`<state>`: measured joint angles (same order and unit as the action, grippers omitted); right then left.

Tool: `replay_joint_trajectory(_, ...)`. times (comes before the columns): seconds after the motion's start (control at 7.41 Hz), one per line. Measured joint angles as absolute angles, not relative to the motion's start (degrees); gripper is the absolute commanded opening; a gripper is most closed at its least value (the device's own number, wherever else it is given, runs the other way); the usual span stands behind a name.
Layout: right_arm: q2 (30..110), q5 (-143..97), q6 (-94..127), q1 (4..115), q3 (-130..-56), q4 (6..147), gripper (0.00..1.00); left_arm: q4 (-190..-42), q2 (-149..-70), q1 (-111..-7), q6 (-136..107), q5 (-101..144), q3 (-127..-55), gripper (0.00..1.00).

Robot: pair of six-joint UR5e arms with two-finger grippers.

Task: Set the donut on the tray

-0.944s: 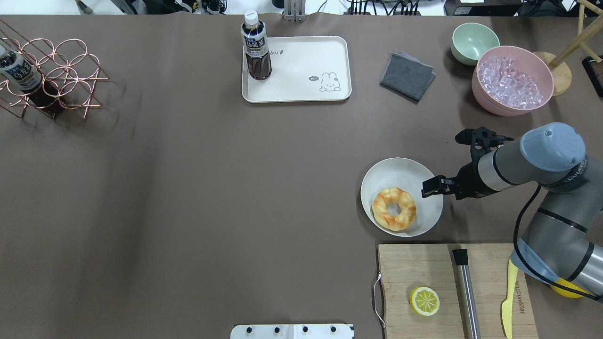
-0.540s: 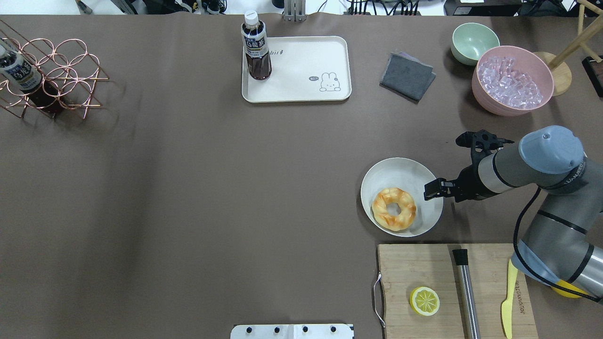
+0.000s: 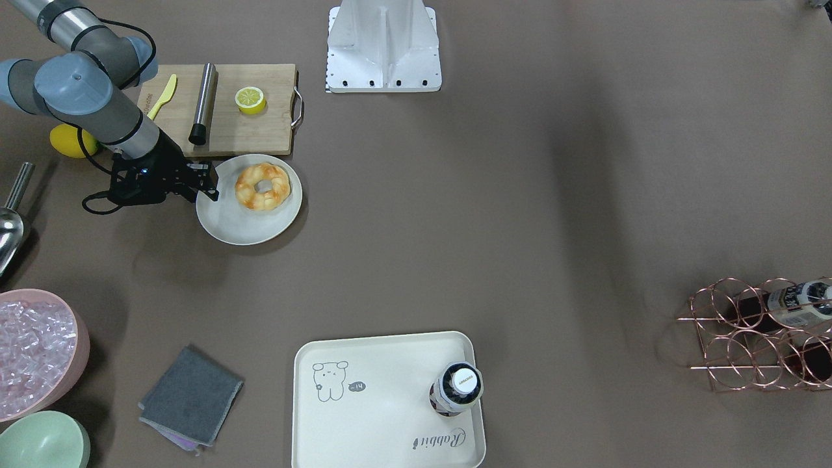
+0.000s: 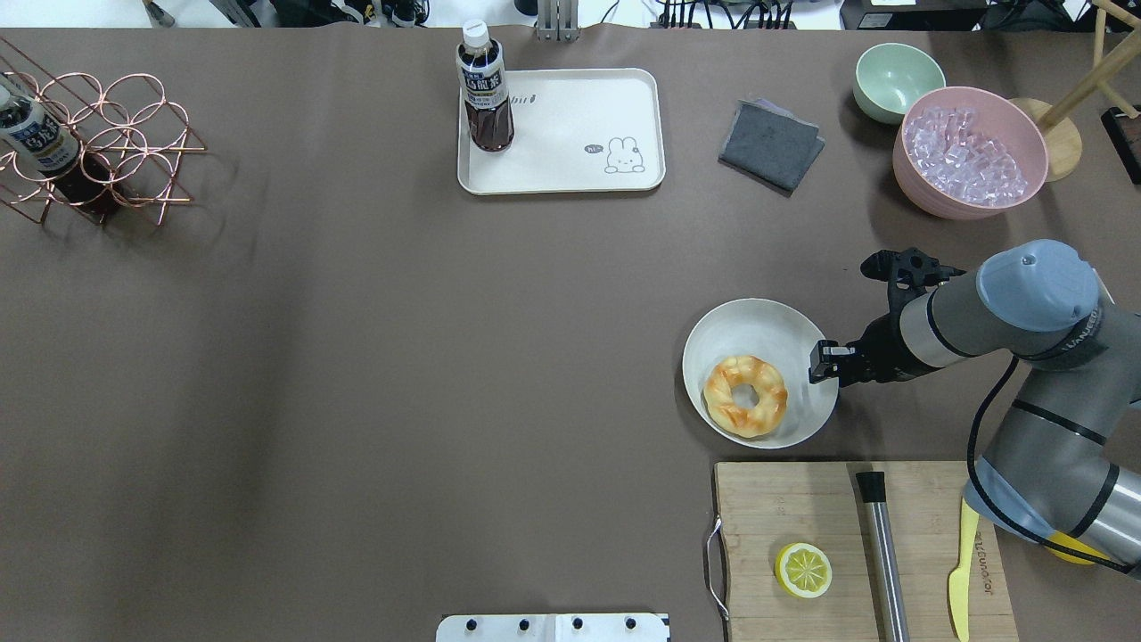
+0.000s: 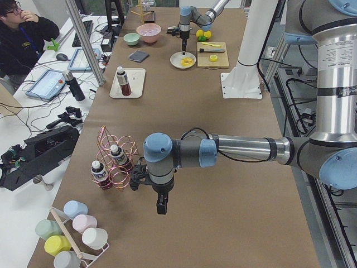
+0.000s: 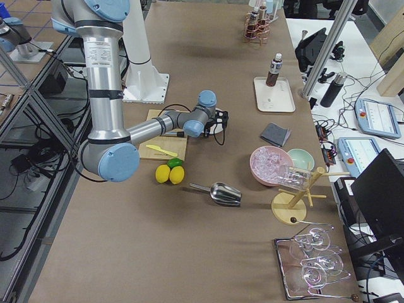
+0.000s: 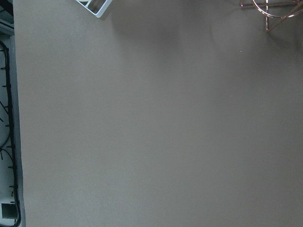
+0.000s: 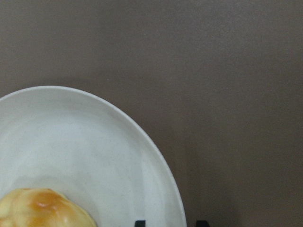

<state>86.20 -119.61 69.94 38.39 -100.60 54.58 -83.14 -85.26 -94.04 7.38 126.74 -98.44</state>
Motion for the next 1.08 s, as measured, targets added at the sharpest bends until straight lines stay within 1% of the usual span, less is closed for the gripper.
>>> replay_joint_trajectory(0.13, 86.2, -119.6, 70.1, 38.3, -100.6, 54.6, 0.08, -83.1, -85.3, -94.0, 7.4, 126.6, -98.5, 0.98)
replay_joint_trajectory(0.27, 86.2, -119.6, 70.2, 38.2, -100.5, 54.6, 0.00, -83.1, -85.4, -94.0, 7.4, 126.5, -98.6, 0.98)
replay_joint_trajectory(1.08, 85.6, -120.2, 73.4, 38.4, -100.9, 48.4, 0.00, -83.1, -85.1, -94.1, 7.5, 126.2, -99.3, 0.98)
